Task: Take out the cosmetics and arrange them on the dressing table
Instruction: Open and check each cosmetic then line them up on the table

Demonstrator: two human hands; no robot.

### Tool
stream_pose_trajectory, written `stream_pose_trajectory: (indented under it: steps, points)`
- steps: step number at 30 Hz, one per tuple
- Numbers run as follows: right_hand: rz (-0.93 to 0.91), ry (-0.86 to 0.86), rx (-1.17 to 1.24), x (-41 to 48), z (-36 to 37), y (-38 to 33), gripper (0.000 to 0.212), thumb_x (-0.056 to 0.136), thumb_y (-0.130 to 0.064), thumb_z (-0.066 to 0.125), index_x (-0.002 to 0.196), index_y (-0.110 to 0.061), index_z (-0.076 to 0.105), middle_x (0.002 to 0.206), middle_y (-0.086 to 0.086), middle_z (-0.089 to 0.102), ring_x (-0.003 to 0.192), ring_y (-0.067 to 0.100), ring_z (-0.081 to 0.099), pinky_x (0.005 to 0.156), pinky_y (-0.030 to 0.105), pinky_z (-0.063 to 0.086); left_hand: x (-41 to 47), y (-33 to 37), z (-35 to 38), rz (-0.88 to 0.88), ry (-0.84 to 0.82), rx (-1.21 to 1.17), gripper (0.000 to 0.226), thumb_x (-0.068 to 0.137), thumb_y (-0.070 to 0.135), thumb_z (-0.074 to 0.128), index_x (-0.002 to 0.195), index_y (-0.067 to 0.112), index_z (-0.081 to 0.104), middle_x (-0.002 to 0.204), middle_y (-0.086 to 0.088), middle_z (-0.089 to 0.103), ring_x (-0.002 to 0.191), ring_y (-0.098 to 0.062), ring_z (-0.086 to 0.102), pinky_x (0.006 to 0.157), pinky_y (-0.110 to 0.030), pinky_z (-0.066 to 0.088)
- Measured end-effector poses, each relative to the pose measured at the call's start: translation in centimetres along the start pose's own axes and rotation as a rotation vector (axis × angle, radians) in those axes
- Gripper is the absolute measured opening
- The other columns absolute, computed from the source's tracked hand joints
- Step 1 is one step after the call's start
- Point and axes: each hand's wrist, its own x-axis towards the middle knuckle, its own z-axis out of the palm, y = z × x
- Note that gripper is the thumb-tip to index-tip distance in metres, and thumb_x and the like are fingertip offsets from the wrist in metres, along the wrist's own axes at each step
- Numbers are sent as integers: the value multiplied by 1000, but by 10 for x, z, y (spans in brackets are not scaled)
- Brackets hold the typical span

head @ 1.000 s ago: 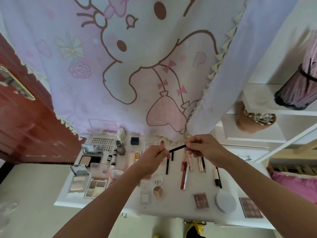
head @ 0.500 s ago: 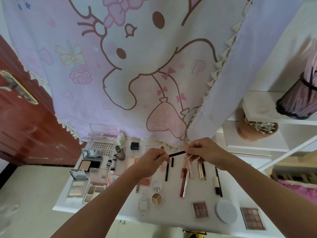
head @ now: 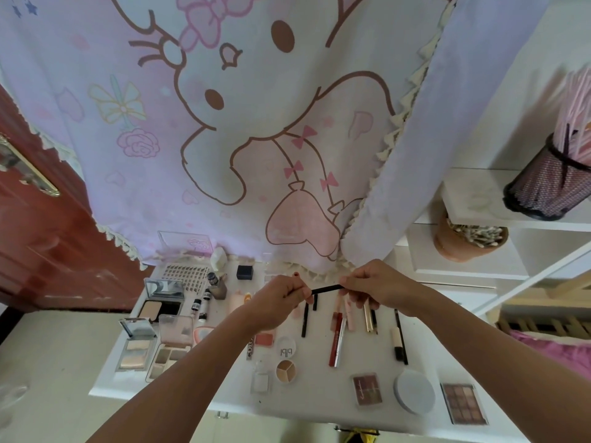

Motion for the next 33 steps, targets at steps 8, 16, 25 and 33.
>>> stream_pose_trajectory:
  steps: [8, 16, 25, 33]
  points:
    - [-155, 79, -21, 3, 2, 6, 16, 90, -12, 69, 87, 4, 72, 60, 4, 59, 55, 9, 51, 54, 18, 43, 0, -4, 2, -28, -17, -138, 27, 101, 18, 46, 88, 10, 69, 54, 10, 38, 45, 0, 32, 48, -11, 29]
    - [-174, 43, 7, 6, 2, 13, 13, 89, -11, 69, 86, 0, 75, 66, 11, 63, 58, 13, 54, 56, 19, 45, 1, -9, 4, -49, -51, -179, 27, 101, 18, 45, 91, 9, 69, 54, 8, 37, 42, -1, 31, 44, -11, 29]
    - [-115, 145, 110, -3, -46, 28, 8, 85, -1, 71, 90, -4, 76, 70, 11, 68, 62, 13, 56, 50, 20, 36, -7, -46, -25, -192, -23, -331, 28, 102, 18, 45, 91, 6, 67, 51, 6, 37, 44, -5, 31, 42, -17, 27]
    - [1, 96, 198, 1, -34, 34, 14, 92, -6, 65, 104, -7, 71, 92, 10, 76, 79, 15, 66, 57, 24, 40, -2, -51, -4, -212, -74, -409, 21, 102, 16, 43, 99, 3, 60, 62, -4, 59, 54, -13, 45, 51, -22, 37]
